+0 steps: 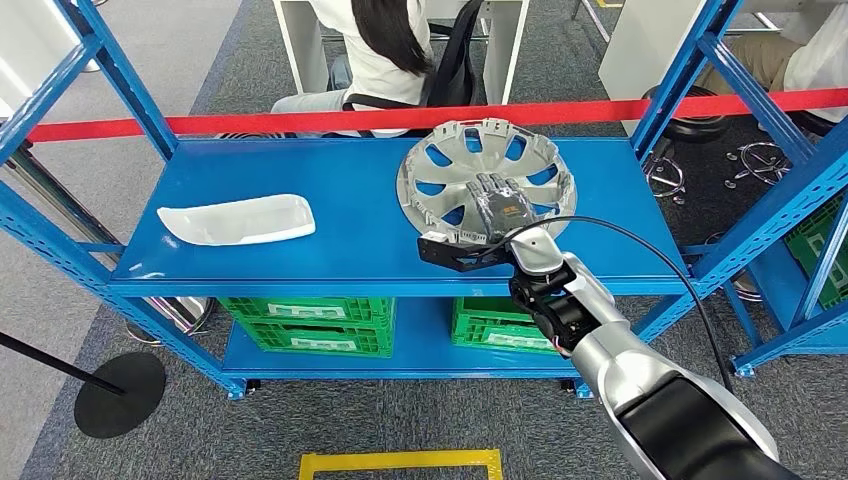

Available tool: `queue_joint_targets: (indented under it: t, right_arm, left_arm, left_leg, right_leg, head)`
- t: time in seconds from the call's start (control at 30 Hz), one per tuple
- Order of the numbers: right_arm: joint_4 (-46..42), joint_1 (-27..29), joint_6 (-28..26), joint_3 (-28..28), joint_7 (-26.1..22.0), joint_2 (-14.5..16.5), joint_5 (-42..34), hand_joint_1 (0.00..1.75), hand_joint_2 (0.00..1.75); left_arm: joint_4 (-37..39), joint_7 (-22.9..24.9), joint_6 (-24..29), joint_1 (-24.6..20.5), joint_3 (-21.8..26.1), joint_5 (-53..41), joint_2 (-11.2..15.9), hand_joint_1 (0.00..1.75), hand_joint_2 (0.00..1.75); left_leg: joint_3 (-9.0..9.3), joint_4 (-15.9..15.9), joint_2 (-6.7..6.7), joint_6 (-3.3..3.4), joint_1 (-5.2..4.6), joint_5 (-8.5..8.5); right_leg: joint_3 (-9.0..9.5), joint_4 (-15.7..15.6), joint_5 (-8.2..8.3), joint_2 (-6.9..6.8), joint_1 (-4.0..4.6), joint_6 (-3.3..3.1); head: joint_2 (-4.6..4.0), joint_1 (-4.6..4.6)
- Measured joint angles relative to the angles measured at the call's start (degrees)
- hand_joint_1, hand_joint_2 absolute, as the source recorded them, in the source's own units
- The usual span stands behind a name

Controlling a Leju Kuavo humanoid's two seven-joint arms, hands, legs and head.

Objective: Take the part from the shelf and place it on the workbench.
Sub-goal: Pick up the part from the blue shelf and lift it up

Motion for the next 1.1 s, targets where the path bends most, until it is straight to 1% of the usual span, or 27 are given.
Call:
queue_joint_targets:
  t: [0.4, 0.8, 0.93, 1.0, 1.07, 1.1]
  right_arm:
    - [0.9, 3.2, -0.2, -0.6, 1.0, 0.0, -0.8, 0.00, 1.75]
    - [1.3, 3.4, -0.2, -1.0, 1.2, 0.0, -1.1, 0.01, 1.75]
    - [1.4, 3.6, 0.2, -1.4, 0.9, 0.0, -1.2, 0.49, 1.75]
    - [1.5, 3.9, 0.4, -1.6, 0.8, -0.1, -1.2, 0.94, 1.75]
    - [1.6, 4.1, 0.5, -1.7, 0.8, -0.1, -1.2, 1.47, 1.75]
    - [1.7, 4.3, 0.5, -1.7, 0.8, -0.1, -1.2, 1.52, 1.75]
  left_arm:
    - [0.0, -0.2, 0.0, 0.0, 0.0, 0.0, 0.2, 0.00, 0.00]
    - [0.0, -0.2, 0.0, 0.1, 0.0, 0.0, 0.4, 0.00, 0.00]
    - [0.0, -0.2, -0.3, 0.1, 0.0, 0.0, 0.4, 0.00, 0.00]
    - [0.0, -0.2, -0.4, 0.1, 0.0, 0.0, 0.4, 0.00, 0.00]
    - [0.0, -0.2, -0.4, 0.1, 0.0, 0.0, 0.4, 0.00, 0.00]
    - [0.0, -0.2, -0.4, 0.1, 0.0, 0.0, 0.4, 0.00, 0.00]
  left_leg:
    - [0.00, 0.0, 0.00, 0.00, 0.00, 0.00]
    - [0.01, 0.0, 0.00, 0.00, 0.00, 0.00]
    - [0.01, 0.0, 0.00, 0.00, 0.00, 0.00]
    - [0.01, 0.0, 0.00, 0.00, 0.00, 0.00]
    - [0.00, 0.0, 0.00, 0.00, 0.00, 0.00]
    - [0.00, 0.0, 0.00, 0.00, 0.00, 0.00]
  right_leg:
    - [0.00, 0.0, 0.00, 0.00, 0.00, 0.00]
    - [0.01, 0.0, 0.00, 0.00, 0.00, 0.00]
    - [0.01, 0.0, 0.00, 0.00, 0.00, 0.00]
    - [0.01, 0.0, 0.00, 0.00, 0.00, 0.00]
    - [0.01, 0.0, 0.00, 0.00, 0.00, 0.00]
    - [0.01, 0.0, 0.00, 0.00, 0.00, 0.00]
  head:
    - [0.00, -0.01]
    - [0.00, 0.00]
    - [0.00, 0.00]
    - [0.00, 0.00]
    - [0.00, 0.00]
    - [0.00, 0.00]
